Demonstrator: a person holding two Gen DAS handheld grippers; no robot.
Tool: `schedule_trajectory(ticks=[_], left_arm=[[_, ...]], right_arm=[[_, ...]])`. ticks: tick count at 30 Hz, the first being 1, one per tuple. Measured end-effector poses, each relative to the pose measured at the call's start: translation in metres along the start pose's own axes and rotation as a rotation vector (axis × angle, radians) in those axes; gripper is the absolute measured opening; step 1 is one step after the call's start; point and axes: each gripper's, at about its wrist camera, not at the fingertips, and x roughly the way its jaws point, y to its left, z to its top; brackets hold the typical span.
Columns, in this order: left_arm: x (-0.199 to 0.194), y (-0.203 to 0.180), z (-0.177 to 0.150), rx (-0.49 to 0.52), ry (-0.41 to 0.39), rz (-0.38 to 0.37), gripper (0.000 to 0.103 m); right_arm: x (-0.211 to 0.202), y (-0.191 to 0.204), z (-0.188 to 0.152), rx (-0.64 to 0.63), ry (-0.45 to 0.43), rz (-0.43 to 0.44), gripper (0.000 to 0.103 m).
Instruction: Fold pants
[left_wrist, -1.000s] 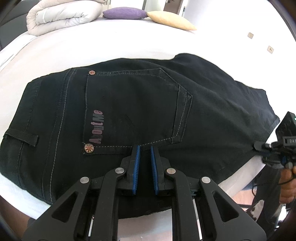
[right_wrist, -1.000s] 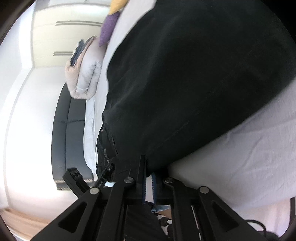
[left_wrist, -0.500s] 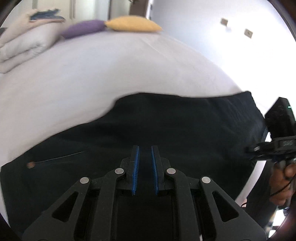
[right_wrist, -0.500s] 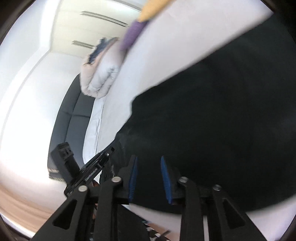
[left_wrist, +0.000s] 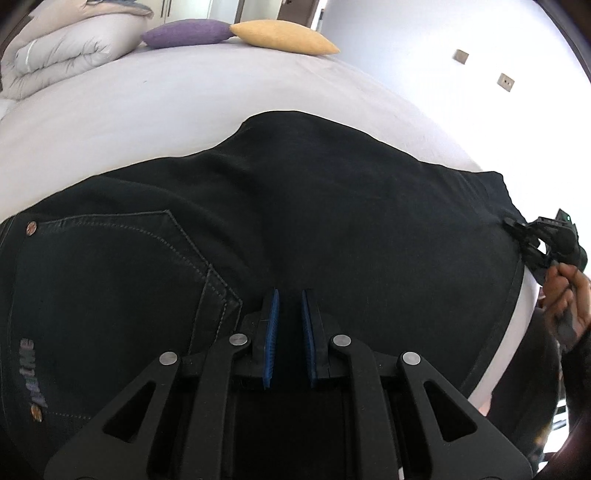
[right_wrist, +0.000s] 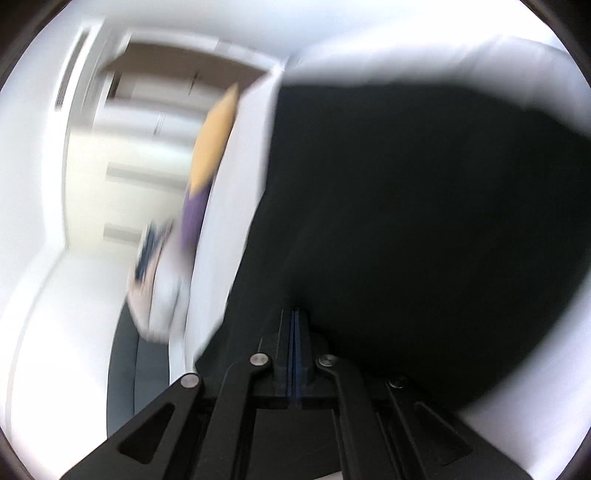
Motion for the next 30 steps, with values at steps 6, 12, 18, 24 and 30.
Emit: schedule_trajectory(ticks=[6,12,18,24,30], left_arm=[[-0.009,-0.015,0.042,0.019,-0.013,0.027,0.012],[0.042,-0.055,0.102,0.168,0.038,-0.022,0.013],[0.103,-0.049,0.119,0.156,0.111,-0.057,0.012],[0.128,-0.030,0.139,0.104,0.057,-0.111,0.012],[0.155,-0.013,0.169,0.014,0.010,-0.116,0.012]], right_arm=[[-0.052,0.029,0.036,-0.063,-0.181,-0.100,0.009],[0.076,0.123,-0.051,-0.319,0.284,0.040,0.009],[0.183,0.116,-0.090,-0.302,0.550,-0.013,0.008],[0.177,0.089,-0.024,-0.219,0.350,0.003,0.000],[0.159,0.071,0.038,-0.191,0.115,-0.073,0.000]])
